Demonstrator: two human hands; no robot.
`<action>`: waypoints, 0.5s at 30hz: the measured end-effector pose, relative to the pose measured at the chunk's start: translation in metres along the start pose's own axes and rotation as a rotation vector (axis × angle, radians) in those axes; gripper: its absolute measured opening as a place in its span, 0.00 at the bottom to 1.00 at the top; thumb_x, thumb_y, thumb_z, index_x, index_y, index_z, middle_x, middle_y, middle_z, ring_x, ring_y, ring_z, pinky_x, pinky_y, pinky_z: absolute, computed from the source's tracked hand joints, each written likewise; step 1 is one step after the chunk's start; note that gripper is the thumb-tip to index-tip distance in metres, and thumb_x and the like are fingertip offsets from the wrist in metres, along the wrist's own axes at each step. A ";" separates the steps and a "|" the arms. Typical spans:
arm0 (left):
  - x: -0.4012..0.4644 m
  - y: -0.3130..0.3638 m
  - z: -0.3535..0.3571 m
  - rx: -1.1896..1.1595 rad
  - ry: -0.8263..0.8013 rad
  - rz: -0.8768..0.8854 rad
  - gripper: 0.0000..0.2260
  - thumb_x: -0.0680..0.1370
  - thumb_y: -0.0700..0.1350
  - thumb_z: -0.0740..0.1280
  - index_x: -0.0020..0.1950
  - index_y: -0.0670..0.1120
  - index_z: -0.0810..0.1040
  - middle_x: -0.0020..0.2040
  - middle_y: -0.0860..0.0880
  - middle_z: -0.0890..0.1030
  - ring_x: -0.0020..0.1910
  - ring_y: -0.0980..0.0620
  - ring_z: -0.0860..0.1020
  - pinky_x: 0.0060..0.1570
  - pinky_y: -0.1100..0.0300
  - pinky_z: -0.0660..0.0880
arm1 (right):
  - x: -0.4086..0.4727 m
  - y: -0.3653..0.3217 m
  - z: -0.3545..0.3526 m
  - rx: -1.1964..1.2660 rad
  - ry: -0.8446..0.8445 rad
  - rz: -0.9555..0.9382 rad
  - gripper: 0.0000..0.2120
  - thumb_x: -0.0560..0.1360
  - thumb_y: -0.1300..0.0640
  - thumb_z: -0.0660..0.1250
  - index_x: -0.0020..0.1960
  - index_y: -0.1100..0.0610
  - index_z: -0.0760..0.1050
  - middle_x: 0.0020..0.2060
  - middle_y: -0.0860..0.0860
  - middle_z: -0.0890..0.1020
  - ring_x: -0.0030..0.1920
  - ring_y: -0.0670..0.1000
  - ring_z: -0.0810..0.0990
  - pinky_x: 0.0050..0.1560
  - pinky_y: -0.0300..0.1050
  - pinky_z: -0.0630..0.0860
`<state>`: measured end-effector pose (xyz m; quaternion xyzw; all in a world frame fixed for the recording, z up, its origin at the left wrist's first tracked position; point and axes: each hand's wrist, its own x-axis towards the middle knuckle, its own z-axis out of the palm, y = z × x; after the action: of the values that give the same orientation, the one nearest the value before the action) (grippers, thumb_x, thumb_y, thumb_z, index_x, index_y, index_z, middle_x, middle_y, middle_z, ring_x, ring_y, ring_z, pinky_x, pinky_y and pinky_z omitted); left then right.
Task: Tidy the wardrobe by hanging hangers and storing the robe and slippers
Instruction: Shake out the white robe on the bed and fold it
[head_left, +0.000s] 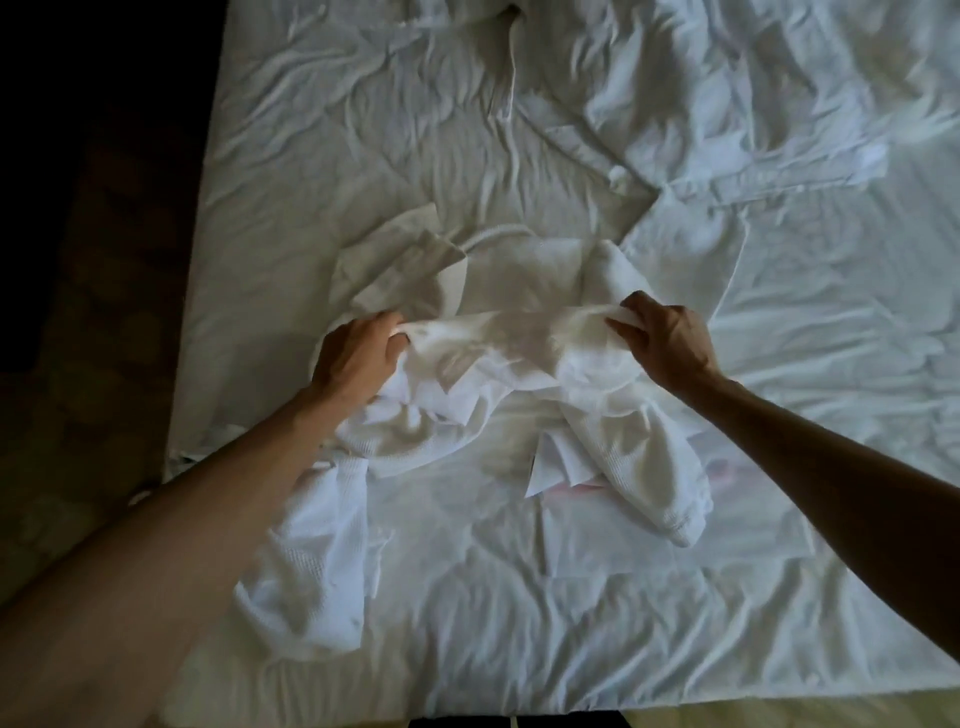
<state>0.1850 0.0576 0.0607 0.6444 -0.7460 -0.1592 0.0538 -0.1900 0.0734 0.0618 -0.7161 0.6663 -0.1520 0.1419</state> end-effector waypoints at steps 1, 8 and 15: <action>0.004 0.002 -0.015 -0.028 -0.038 -0.004 0.08 0.79 0.47 0.67 0.54 0.45 0.80 0.50 0.44 0.84 0.48 0.40 0.81 0.43 0.53 0.74 | 0.010 -0.007 -0.019 0.020 -0.009 -0.007 0.10 0.77 0.51 0.71 0.49 0.59 0.78 0.32 0.56 0.83 0.31 0.59 0.82 0.32 0.42 0.67; 0.031 0.039 -0.162 -0.027 -0.343 0.099 0.16 0.62 0.62 0.79 0.35 0.53 0.79 0.33 0.53 0.78 0.34 0.52 0.78 0.30 0.60 0.67 | 0.078 -0.054 -0.178 0.018 0.066 -0.003 0.08 0.74 0.50 0.75 0.45 0.55 0.82 0.32 0.52 0.82 0.33 0.56 0.81 0.31 0.41 0.67; 0.048 0.045 -0.321 -0.003 -0.156 0.085 0.26 0.71 0.59 0.77 0.26 0.47 0.66 0.24 0.53 0.67 0.24 0.57 0.67 0.28 0.57 0.61 | 0.100 -0.074 -0.337 -0.359 0.080 -0.311 0.19 0.67 0.40 0.71 0.38 0.57 0.82 0.28 0.55 0.81 0.32 0.59 0.82 0.32 0.43 0.68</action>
<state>0.2258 -0.0377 0.3711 0.5976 -0.7745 -0.2075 0.0033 -0.2529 -0.0214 0.4021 -0.8173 0.5693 -0.0797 -0.0395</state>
